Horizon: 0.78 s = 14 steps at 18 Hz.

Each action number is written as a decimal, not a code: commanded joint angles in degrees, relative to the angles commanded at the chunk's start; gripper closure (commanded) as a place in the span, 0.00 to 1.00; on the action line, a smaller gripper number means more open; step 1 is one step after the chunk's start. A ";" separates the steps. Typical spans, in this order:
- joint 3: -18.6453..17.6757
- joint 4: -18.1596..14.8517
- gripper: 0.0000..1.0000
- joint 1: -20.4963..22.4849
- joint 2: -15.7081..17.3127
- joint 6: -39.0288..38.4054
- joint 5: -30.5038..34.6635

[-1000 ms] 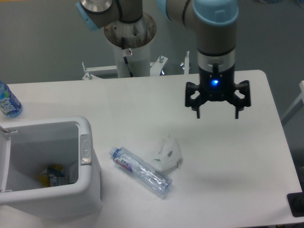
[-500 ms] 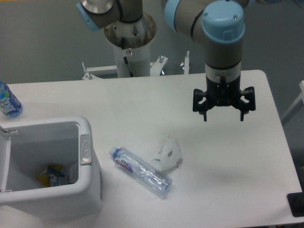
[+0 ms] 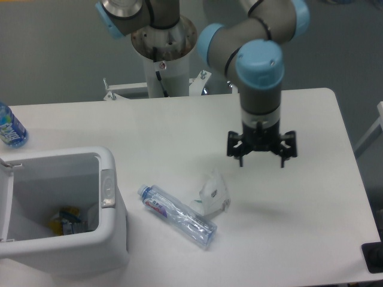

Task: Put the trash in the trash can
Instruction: 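Move the open gripper down over the white face mask, then close the gripper on the white face mask and lift it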

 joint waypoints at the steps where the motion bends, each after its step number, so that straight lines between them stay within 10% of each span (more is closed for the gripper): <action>1: 0.00 0.09 0.00 -0.62 -0.97 0.00 -0.18; 12: -2.63 1.50 0.00 -6.07 -5.36 2.73 -0.01; 14: -2.55 1.50 0.14 -6.16 -5.46 2.73 0.17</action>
